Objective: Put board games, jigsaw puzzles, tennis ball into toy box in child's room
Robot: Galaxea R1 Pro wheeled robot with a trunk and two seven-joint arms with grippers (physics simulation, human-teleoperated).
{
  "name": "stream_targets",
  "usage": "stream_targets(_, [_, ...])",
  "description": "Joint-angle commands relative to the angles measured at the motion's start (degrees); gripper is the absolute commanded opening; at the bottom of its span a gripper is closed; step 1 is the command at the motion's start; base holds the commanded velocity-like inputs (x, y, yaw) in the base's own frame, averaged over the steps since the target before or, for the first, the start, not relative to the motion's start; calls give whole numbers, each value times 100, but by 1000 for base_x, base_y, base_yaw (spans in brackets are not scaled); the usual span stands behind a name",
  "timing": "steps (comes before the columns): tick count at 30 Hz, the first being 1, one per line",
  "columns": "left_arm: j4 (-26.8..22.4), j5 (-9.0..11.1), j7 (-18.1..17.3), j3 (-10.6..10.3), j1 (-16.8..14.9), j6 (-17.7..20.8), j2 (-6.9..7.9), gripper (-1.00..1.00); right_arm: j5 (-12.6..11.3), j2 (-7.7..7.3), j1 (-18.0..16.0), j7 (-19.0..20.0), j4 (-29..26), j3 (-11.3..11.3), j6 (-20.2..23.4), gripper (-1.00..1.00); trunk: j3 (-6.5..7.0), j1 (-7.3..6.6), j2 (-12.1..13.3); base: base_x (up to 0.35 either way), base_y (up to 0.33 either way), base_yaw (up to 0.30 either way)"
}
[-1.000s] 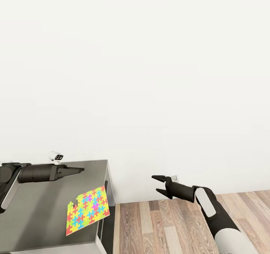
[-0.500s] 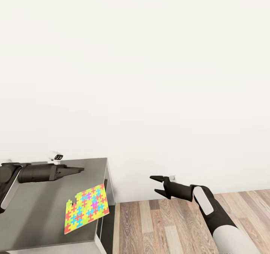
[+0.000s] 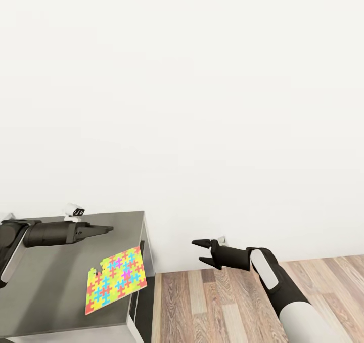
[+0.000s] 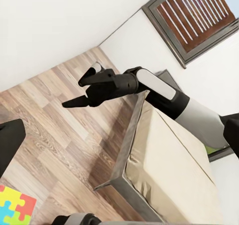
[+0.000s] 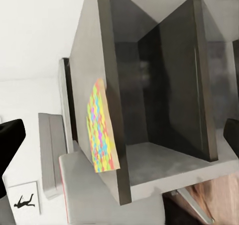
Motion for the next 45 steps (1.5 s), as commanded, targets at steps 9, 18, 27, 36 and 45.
stream_targets(9, [-54,29,-21,-9,-3,61,-5,100,25,-8,-5,51,-10,53,18,100,-6,0,-3,0,0,0])
stream_targets(18, [-298,298,-21,-42,18,61,-12,100,23,4,2,83,-8,76,26,100,-6,0,-3,-25,36,0])
stream_targets(27, [-322,366,-21,-35,67,61,-9,100,26,3,4,103,-19,70,-18,100,-6,0,-3,-43,61,0])
stream_targets(36, [-448,653,-21,-35,148,61,-10,100,33,11,4,103,-20,68,-56,100,-6,0,-3,-29,68,0])
stream_targets(45, [-545,853,-21,-68,196,61,-20,100,34,20,4,98,-20,72,-67,100,-6,0,-3,-4,10,55])
